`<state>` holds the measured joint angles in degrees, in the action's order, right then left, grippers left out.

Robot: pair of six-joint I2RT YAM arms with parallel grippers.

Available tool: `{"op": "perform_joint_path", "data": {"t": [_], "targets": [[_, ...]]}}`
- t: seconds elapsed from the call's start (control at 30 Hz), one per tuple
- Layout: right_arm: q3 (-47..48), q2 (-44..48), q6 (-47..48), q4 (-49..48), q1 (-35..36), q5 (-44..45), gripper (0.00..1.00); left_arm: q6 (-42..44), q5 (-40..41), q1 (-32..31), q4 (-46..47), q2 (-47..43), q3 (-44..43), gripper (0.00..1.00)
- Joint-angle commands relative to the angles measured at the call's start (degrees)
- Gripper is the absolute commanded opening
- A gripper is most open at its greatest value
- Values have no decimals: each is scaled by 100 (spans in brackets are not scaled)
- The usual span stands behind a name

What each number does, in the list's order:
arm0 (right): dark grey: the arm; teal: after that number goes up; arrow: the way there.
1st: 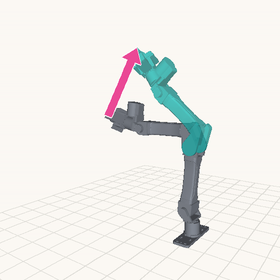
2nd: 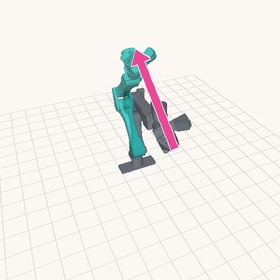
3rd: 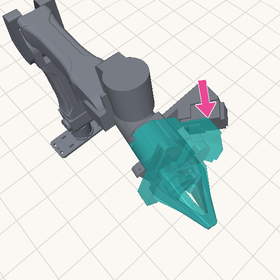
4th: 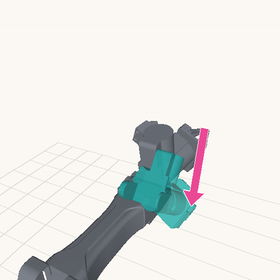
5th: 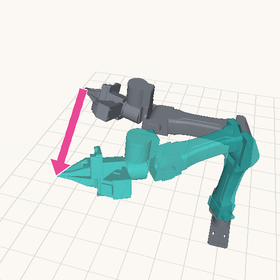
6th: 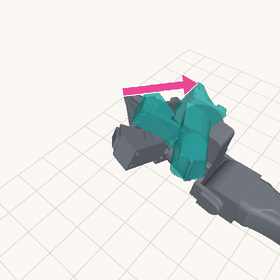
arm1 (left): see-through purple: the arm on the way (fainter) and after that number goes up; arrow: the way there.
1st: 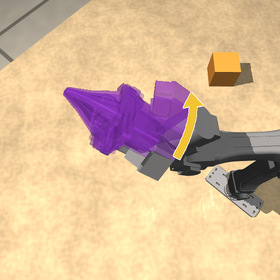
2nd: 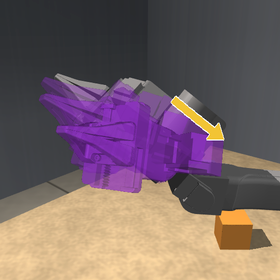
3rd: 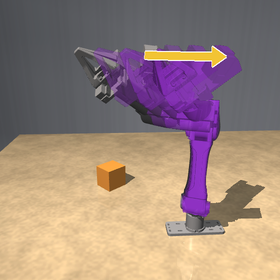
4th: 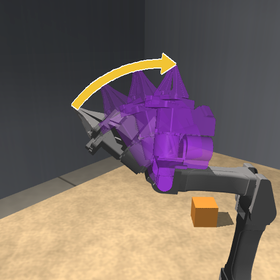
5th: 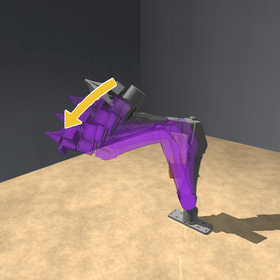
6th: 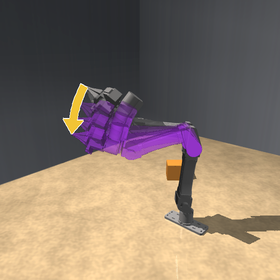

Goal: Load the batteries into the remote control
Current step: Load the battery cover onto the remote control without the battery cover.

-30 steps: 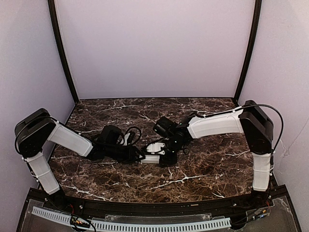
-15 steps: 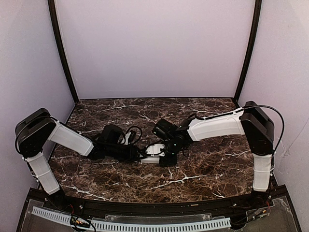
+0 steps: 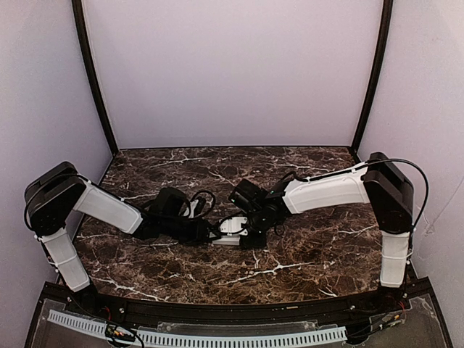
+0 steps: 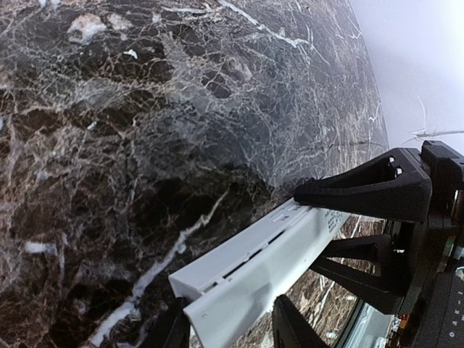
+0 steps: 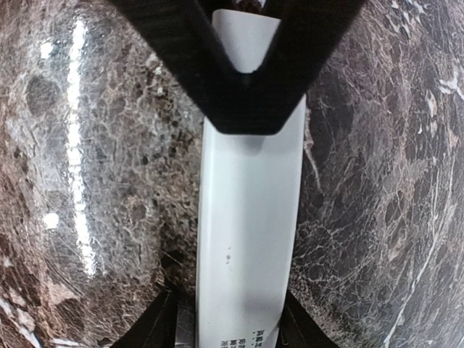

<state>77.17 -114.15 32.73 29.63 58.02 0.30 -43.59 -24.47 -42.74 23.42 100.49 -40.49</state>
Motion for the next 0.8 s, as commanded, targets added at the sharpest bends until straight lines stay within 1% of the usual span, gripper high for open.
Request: {"op": "perform_joint_path", "data": {"t": [0.0,0.07,0.3,0.4,0.63,0.7,0.77], "targets": [[-5,60,-30,-7,57,29,50,130,75,-39,-197,38,-130,39],[0,87,-53,11,59,-2,54,148,100,-37,-257,31,-153,39],[23,321,-146,12,-78,-417,55,229,163,-36,-363,25,-228,38],[29,426,-215,46,-180,-590,57,328,227,-41,-543,43,-344,37],[28,941,-518,117,-552,-1427,61,436,170,-39,-648,60,-445,40],[18,1018,-599,130,-632,-1595,58,457,158,-42,-651,71,-467,40],[-6,1047,-662,131,-695,-1722,51,472,150,-57,-656,82,-483,40]]}}
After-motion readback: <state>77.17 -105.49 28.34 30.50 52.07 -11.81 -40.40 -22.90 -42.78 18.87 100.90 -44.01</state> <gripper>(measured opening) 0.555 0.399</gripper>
